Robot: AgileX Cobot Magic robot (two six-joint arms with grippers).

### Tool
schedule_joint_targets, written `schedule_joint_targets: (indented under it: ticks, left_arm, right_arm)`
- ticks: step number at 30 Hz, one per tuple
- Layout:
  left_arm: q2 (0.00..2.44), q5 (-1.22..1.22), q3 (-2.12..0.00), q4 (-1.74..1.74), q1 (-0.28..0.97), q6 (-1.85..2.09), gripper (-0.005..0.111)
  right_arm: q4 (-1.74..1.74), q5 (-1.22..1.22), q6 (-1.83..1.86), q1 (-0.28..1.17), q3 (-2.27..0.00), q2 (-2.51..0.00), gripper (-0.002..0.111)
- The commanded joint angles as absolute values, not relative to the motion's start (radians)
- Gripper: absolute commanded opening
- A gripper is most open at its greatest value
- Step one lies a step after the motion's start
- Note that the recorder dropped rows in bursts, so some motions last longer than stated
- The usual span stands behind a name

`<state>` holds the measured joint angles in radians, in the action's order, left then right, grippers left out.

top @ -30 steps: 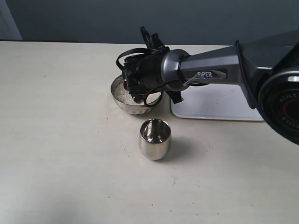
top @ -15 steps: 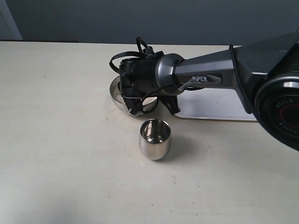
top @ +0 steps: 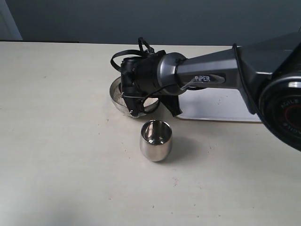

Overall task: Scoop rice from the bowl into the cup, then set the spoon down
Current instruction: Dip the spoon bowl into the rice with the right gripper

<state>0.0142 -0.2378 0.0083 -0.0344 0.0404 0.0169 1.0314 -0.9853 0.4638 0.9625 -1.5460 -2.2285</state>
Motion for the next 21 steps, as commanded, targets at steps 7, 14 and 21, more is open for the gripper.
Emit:
schedule_joint_targets:
  ticks: [7,14,21]
  left_arm:
    - [0.013,-0.232,0.000,-0.032,0.042,0.010,0.001]
    - [0.013,-0.232,0.000,-0.032,0.042,0.010,0.001]
    - [0.013,-0.232,0.000,-0.032,0.042,0.010,0.001]
  right_arm:
    - [0.958,-1.030,0.477,0.966,-1.571,-2.215,0.000]
    - [0.852,-1.041,0.523,0.966,-1.636,-2.215,0.000]
    - [0.795,-1.043,0.549,0.966,-1.640,-2.215,0.000]
